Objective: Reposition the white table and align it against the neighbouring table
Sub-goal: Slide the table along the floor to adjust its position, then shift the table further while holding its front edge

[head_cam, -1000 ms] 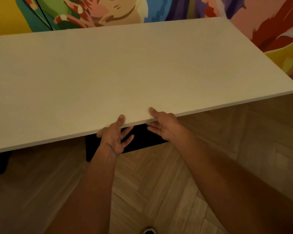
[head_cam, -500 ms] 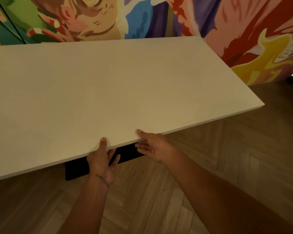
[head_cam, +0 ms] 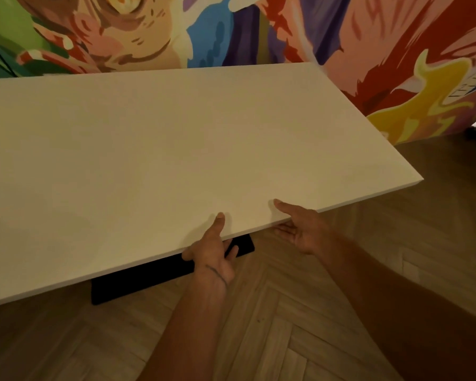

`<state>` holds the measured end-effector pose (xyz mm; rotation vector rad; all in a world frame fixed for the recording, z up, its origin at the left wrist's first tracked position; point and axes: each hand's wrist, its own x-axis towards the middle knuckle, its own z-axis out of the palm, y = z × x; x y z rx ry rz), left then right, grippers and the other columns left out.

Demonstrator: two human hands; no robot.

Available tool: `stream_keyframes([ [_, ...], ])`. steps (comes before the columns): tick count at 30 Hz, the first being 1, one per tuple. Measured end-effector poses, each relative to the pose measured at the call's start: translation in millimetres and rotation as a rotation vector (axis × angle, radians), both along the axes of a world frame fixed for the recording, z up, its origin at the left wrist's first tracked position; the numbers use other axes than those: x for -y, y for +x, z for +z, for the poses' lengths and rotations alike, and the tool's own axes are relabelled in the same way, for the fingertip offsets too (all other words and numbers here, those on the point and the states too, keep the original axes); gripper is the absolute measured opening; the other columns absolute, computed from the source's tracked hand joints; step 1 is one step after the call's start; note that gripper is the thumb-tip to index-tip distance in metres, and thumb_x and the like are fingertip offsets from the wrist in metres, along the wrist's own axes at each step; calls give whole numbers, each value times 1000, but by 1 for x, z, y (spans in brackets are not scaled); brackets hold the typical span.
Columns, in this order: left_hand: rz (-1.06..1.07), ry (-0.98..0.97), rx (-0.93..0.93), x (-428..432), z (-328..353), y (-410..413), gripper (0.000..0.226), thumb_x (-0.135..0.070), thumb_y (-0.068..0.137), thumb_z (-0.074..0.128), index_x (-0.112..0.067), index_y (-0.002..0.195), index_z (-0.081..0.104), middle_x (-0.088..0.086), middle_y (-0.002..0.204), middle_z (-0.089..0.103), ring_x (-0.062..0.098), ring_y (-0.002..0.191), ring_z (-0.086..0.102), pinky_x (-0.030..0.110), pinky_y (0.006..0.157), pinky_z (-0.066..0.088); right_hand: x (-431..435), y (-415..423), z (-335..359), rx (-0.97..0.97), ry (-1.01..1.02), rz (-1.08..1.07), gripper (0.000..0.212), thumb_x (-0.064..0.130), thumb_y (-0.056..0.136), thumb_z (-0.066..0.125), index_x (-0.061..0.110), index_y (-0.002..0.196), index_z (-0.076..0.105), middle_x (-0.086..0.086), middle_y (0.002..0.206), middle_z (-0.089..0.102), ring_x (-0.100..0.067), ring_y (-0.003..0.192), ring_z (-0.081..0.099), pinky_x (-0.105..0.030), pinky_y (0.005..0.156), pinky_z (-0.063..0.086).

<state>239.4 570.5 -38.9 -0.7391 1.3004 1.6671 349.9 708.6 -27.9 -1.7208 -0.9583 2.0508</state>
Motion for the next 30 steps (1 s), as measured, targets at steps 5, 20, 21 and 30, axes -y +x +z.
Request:
stream_keyframes([
  [5, 74, -97, -44, -15, 1, 9, 95, -22, 80, 89, -25, 145, 19, 10, 131, 58, 27, 112, 64, 51, 86, 61, -16, 4, -4, -16, -25, 73, 32, 24, 81, 84, 4, 98, 65, -12, 101, 67, -23, 93, 66, -37, 77, 61],
  [20, 4, -114, -192, -6, -16, 15, 79, -31, 79, 89, -17, 142, 44, 4, 120, 70, 20, 95, 74, 44, 59, 64, -20, 8, -18, -71, -7, 162, 46, 31, 82, 83, 5, 114, 62, -12, 110, 69, -24, 91, 71, -36, 61, 63],
  [21, -11, -111, -186, -6, -17, 16, 78, -33, 80, 89, -18, 142, 44, 4, 119, 70, 19, 94, 74, 43, 58, 64, -21, 9, -19, -80, -2, 163, 46, 30, 82, 83, 6, 115, 62, -12, 111, 68, -24, 92, 71, -35, 61, 62],
  [30, -8, -97, -268, -4, -3, 24, 103, -36, 85, 82, -27, 159, 11, -2, 121, 68, 16, 90, 73, 38, 64, 58, -24, 10, -24, -169, -49, 184, 27, 25, 89, 72, 11, 108, 59, -4, 121, 62, -18, 89, 63, -32, 57, 63],
])
